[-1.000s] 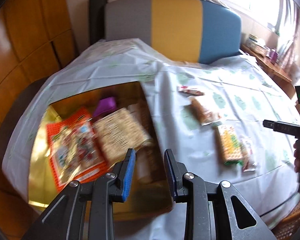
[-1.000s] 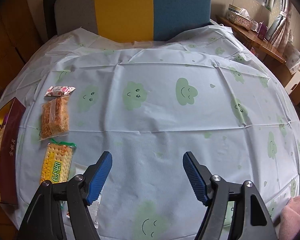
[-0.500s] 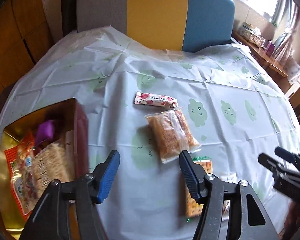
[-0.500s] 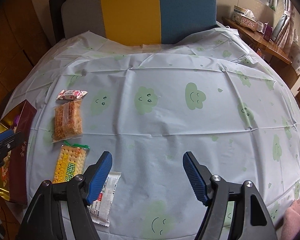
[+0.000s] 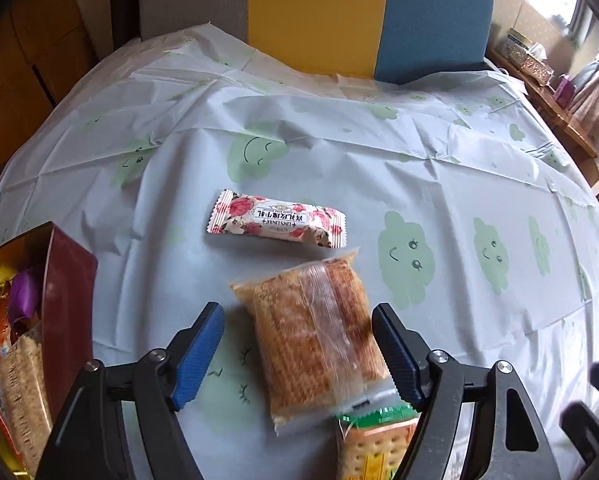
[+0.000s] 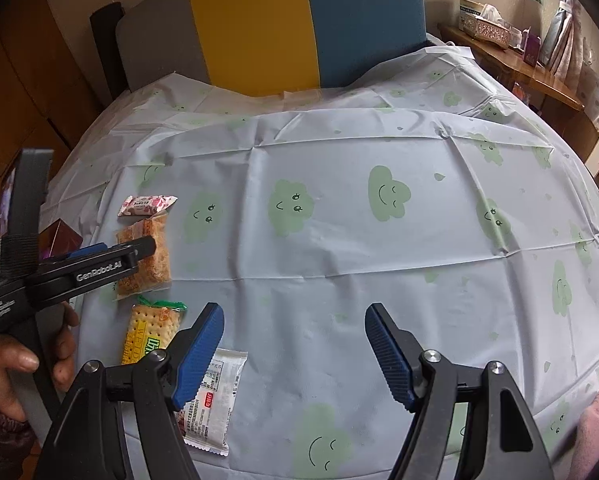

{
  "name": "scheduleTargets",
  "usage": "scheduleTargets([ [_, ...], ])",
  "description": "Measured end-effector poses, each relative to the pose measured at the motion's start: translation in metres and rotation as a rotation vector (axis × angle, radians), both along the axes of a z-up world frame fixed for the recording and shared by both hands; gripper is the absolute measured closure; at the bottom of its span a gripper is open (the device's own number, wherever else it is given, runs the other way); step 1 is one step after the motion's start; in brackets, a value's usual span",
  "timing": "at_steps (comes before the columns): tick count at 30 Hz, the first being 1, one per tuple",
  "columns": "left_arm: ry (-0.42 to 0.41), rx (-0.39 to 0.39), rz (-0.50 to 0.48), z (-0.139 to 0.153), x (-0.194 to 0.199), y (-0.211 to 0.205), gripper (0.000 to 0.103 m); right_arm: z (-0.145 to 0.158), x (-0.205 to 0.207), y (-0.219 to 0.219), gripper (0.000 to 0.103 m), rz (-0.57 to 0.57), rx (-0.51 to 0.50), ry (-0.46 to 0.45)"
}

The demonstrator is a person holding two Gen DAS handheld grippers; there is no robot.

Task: Organize snacks
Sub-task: 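Move the left tool to the brown pastry bag and grasp it, then grasp the pink floral candy bar with the right tool while the left tool holds the pastry bag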

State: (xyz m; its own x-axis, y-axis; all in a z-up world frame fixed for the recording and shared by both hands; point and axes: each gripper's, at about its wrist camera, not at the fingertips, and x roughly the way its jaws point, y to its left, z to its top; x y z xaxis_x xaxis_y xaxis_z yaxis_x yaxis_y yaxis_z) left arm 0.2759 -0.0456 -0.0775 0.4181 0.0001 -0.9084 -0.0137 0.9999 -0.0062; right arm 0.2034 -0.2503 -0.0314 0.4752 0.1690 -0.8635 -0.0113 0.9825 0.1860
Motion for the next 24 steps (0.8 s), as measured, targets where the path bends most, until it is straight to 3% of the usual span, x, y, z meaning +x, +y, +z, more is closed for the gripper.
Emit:
scheduleTargets([
  [4,-0.020,0.006,-0.031,-0.007,-0.002,-0.004,0.041,-0.002,0.001,0.003,0.029,0.010,0.001,0.007],
  [8,-0.050,0.032,-0.069,-0.002,-0.013,-0.006,0.042,-0.004,0.002,0.003,0.029,0.010,0.000,0.016],
  [13,-0.111,0.037,-0.088,0.024,-0.040,0.005,0.042,-0.007,0.002,0.002,0.029,0.001,-0.011,0.025],
  [19,-0.179,0.084,-0.190,0.046,-0.107,0.011,0.042,-0.009,0.002,0.000,0.029,-0.007,-0.030,0.032],
  [24,-0.182,0.090,-0.277,0.035,-0.171,0.014,0.042,-0.010,0.001,0.000,0.029,-0.011,-0.047,0.034],
])
